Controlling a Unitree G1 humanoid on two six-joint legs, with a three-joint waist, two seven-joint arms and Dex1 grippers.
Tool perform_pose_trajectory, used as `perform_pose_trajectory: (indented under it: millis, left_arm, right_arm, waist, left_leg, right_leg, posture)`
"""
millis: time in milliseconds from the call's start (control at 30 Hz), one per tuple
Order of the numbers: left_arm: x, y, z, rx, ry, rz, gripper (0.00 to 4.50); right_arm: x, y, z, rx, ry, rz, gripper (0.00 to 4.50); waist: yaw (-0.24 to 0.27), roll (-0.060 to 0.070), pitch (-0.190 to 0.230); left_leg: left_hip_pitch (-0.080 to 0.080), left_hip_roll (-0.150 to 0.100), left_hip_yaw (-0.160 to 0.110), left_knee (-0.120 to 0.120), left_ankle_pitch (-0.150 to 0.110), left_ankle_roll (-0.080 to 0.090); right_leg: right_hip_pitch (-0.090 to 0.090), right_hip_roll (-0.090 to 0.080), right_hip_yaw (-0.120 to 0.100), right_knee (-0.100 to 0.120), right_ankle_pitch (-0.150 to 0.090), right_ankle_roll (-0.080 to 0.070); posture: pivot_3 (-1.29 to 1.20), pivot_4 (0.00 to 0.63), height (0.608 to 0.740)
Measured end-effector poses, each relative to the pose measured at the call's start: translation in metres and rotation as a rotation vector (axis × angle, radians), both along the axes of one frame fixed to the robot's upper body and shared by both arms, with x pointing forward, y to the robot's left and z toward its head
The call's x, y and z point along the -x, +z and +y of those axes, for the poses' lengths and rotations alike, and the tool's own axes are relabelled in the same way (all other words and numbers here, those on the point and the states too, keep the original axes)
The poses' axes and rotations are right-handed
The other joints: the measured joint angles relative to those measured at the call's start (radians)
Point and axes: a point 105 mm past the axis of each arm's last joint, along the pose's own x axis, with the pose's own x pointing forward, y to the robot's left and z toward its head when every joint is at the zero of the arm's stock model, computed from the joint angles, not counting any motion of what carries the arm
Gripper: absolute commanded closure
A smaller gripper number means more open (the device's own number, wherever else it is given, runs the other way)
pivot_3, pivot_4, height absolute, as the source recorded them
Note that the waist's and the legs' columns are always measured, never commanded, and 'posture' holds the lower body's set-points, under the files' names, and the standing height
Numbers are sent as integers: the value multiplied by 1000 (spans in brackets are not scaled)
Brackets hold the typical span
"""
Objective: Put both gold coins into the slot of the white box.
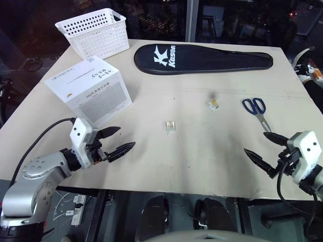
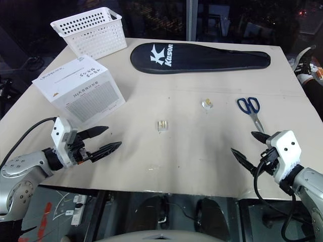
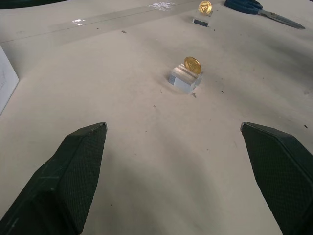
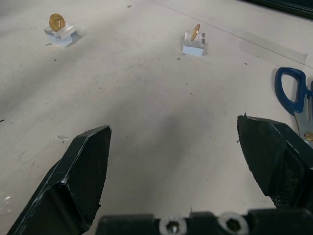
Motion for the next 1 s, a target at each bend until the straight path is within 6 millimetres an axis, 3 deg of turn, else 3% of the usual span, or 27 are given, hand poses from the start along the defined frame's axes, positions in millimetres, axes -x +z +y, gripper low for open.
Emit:
perform_pose_trajectory:
  millis: [67,100,167,267,433,567,700,867,967,1000]
  left_arm:
    - [0,0,0,2,-1,0,0]
    - [-2,4,-4,23,-14,-2,0]
    - [-5,25,-28,55,-113,-62,0]
    - [2,46,-54,59,-220,-137,0]
    - [3,46,-61,58,-220,-122,0]
    - [3,51,-67,66,-222,-132,0]
    - [7,50,-68,63,-219,-127,0]
    - [9,47,-64,60,-185,-121,0]
    - [11,45,-63,63,-174,-117,0]
    - [11,45,-63,63,-174,-116,0]
  right_arm:
    - [-1,0,1,-2,0,-2,48]
    - [-14,2,6,-25,-8,1,48]
    - [-45,14,25,-68,1,-20,48]
    - [-69,22,44,-93,7,-3,48]
    - [-98,13,50,-106,-39,98,2295]
    - [-126,17,50,-70,-85,96,2295]
    - [-149,12,64,-72,-87,127,2295]
    - [-167,11,78,-86,-71,143,2295]
    - [-174,11,83,-90,-66,149,3089]
    - [-175,10,83,-89,-66,150,3089]
  waist:
    - [0,0,0]
    - [-6,-2,1]
    - [-16,-2,5]
    - [-19,0,6]
    - [-17,-1,6]
    - [-21,-1,6]
    - [-29,-1,6]
    - [-26,0,6]
    - [-26,0,6]
    - [-26,0,6]
  left_leg:
    - [0,0,0,0,0,0]
    - [1,1,0,1,0,0]
    - [-1,2,0,4,0,0]
    - [0,0,0,4,0,0]
    - [-3,-3,0,-2,3,4]
    - [-2,-3,2,-2,2,3]
    - [-1,-2,5,-2,2,3]
    - [-1,-2,4,-2,2,3]
    - [-1,-2,4,-2,2,3]
    - [-1,-2,5,-2,2,3]
  right_leg:
    - [0,0,0,0,0,0]
    - [0,1,0,1,0,0]
    - [-1,0,-1,2,2,-1]
    - [-1,-1,-1,2,2,-2]
    - [-4,5,1,2,4,-2]
    - [-4,6,-1,1,3,0]
    - [-4,8,1,2,2,3]
    - [-4,8,0,4,2,3]
    - [-4,7,1,4,2,2]
    - [-5,7,1,4,2,2]
  posture:
    - [0,150,740]
    - [0,150,740]
    - [0,150,740]
    - [0,150,740]
    - [0,150,740]
    - [0,150,740]
    - [0,150,740]
    - [0,150,740]
    - [0,150,740]
    - [0,150,740]
